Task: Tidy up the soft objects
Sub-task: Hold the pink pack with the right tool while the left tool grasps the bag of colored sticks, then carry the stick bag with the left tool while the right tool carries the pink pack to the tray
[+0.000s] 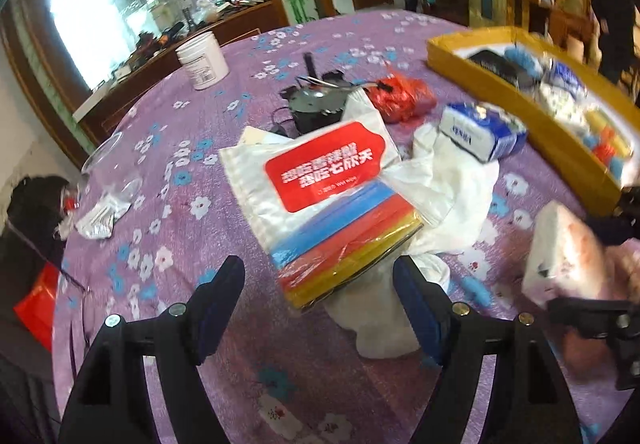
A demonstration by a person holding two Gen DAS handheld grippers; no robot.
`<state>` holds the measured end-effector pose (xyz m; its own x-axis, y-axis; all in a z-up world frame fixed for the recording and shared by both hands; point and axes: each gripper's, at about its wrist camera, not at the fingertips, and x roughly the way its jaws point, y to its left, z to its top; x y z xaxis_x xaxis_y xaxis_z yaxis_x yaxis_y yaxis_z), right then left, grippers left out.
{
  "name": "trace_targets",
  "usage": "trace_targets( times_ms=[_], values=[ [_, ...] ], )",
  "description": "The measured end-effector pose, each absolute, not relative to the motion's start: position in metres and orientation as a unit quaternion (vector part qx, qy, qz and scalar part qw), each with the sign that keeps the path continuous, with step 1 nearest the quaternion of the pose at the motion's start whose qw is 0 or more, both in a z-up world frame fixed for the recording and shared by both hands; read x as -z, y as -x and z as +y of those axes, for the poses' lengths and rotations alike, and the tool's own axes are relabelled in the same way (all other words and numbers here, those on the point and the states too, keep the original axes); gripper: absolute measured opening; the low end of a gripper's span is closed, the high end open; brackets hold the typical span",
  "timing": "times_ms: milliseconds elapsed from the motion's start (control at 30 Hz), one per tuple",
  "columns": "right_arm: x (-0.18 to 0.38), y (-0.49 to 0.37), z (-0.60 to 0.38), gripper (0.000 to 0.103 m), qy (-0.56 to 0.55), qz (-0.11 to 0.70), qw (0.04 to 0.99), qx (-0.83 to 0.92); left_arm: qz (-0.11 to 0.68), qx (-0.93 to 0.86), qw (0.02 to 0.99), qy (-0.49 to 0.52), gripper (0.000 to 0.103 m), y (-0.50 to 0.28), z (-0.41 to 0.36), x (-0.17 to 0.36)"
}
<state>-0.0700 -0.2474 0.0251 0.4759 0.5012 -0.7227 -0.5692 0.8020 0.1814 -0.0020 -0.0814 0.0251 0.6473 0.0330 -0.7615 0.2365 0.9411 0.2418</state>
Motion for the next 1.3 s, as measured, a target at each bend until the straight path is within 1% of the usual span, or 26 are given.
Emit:
trace_targets(
  times_ms=[200,233,267,300,467,567,767,967,1100,1133,1167,1233,1267,1300],
  values=[
    [-0.025,0.071,-0.249,0.054,0.038,0.404,0.858,-0.314,0.413,0.053,0.893,-0.172,0.076,-0.009,-0.082,-0.023],
    [-0.025,0.071,-0.249,0.054,0.037,0.404,0.858,-0.314,0.416,0.056,0.892,-0.166,0.072,-0.011,-0.080,-0.023],
    [-0.026,0.071,-0.250,0.054,0.036,0.403,0.858,-0.315,0.418,0.060,0.892,-0.159,0.055,-0.012,-0.077,-0.022],
    [-0.026,0.071,-0.250,0.054,0.035,0.403,0.858,-0.315,0.425,0.061,0.890,-0.151,0.045,-0.014,-0.075,-0.021],
    [-0.026,0.072,-0.250,0.054,0.035,0.403,0.858,-0.316,0.434,0.072,0.893,-0.100,0.033,-0.012,-0.058,-0.025],
    [-0.026,0.072,-0.250,0.054,0.035,0.403,0.858,-0.315,0.432,0.085,0.895,-0.072,0.027,-0.003,-0.053,-0.031],
    [-0.025,0.072,-0.251,0.054,0.035,0.403,0.859,-0.315,0.428,0.134,0.894,0.007,0.021,0.016,-0.044,-0.041],
    [-0.026,0.074,-0.250,0.054,0.036,0.400,0.862,-0.310,0.427,0.146,0.892,0.013,0.021,0.026,-0.050,-0.044],
    [-0.027,0.074,-0.250,0.054,0.036,0.400,0.862,-0.309,0.436,0.130,0.890,0.010,0.021,0.016,-0.051,-0.040],
    [-0.027,0.074,-0.250,0.054,0.036,0.399,0.862,-0.309,0.438,0.122,0.890,0.009,0.023,0.010,-0.051,-0.038],
    [-0.027,0.074,-0.251,0.054,0.035,0.399,0.862,-0.309,0.441,0.116,0.890,0.007,0.029,0.004,-0.051,-0.035],
    [-0.027,0.075,-0.251,0.054,0.034,0.399,0.863,-0.308,0.453,0.106,0.885,0.019,0.030,-0.006,-0.047,-0.027],
    [-0.027,0.075,-0.252,0.054,0.033,0.398,0.863,-0.308,0.459,0.105,0.882,0.026,0.023,-0.010,-0.046,-0.024],
    [-0.027,0.075,-0.252,0.054,0.032,0.398,0.864,-0.307,0.462,0.103,0.880,0.036,0.021,-0.012,-0.043,-0.021]
  ],
)
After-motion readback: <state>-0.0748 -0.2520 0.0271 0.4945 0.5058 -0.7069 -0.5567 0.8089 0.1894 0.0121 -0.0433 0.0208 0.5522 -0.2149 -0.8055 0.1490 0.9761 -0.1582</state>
